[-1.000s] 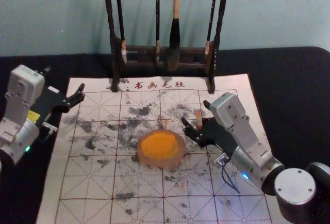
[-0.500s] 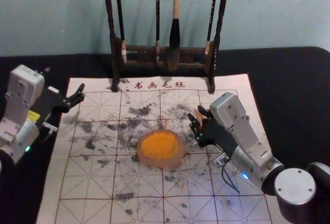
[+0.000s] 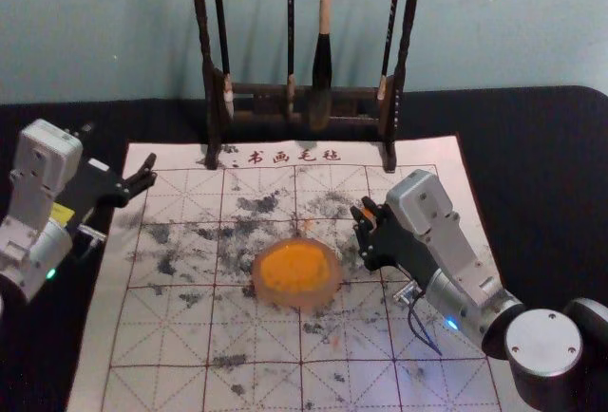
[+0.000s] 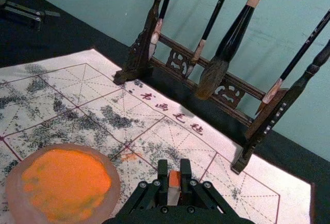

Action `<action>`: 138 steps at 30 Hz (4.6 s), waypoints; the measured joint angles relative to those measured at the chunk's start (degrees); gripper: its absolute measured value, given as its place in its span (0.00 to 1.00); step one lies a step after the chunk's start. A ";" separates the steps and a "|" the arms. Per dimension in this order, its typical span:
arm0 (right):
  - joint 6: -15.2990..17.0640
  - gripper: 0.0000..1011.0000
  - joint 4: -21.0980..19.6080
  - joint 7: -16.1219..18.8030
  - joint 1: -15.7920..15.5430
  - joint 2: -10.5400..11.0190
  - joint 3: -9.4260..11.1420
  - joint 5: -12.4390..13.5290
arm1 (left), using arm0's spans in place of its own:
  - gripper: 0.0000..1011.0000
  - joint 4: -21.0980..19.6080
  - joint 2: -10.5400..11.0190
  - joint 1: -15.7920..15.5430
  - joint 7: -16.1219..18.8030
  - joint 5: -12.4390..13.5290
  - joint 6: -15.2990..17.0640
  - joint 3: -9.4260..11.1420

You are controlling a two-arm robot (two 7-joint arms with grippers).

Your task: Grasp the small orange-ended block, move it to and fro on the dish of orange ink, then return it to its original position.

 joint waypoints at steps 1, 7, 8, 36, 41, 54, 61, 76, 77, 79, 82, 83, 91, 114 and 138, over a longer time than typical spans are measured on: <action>0.00 0.13 0.00 0.00 0.00 0.00 0.00 0.00 | 0.99 0.00 0.00 0.00 0.00 0.00 0.00 0.00; -0.39 0.13 -0.17 0.44 -0.58 -0.48 0.82 0.03 | 0.99 0.00 0.00 0.00 0.00 0.00 0.00 0.00; -0.48 0.13 -0.27 0.52 -0.70 -0.59 1.03 0.07 | 0.99 0.00 0.00 0.00 0.00 0.00 0.00 0.00; -8.06 0.13 -5.22 14.40 -4.28 -1.30 12.54 12.92 | 0.99 0.00 0.00 0.00 0.00 0.00 0.00 0.00; -12.43 0.13 -1.56 23.40 -1.54 0.42 12.70 16.32 | 0.99 0.00 0.00 0.00 0.00 0.00 0.00 0.00; -16.24 0.13 9.91 41.26 8.11 1.21 8.12 25.20 | 0.99 0.00 0.00 0.00 0.00 0.00 0.00 0.00; -15.34 0.13 14.39 45.74 11.79 -0.19 4.74 27.01 | 0.99 0.00 0.00 0.00 0.00 0.00 0.00 0.00; -17.89 0.13 22.06 46.09 17.15 -1.46 -0.95 22.82 | 0.99 0.00 0.00 0.00 0.00 0.00 0.00 0.00; -18.05 0.13 22.21 45.92 17.22 -1.42 -1.13 22.63 | 0.99 0.00 0.00 0.00 0.00 0.00 0.00 0.00; -18.35 0.13 22.46 45.63 17.31 -1.33 -1.53 22.28 | 0.99 0.00 0.00 0.00 0.00 0.00 0.00 0.00; -18.92 0.13 22.84 45.16 17.49 -1.15 -2.13 21.63 | 0.99 0.00 0.00 0.00 0.00 0.00 0.00 0.00; -19.07 0.13 22.97 44.92 17.58 -1.10 -2.40 21.29 | 0.99 0.00 0.00 0.00 0.00 0.00 0.00 0.00; -18.19 0.13 23.65 43.55 17.93 -1.40 -3.31 20.47 | 0.99 0.00 0.00 0.00 0.00 0.00 0.00 0.00; -14.37 0.13 25.61 40.62 18.64 -3.59 -3.65 20.57 | 0.99 0.00 0.00 0.00 0.00 0.00 0.00 0.00; -15.00 0.13 25.47 40.34 18.34 -3.14 -3.71 19.27 | 0.99 0.00 0.00 0.00 0.00 0.00 0.00 0.00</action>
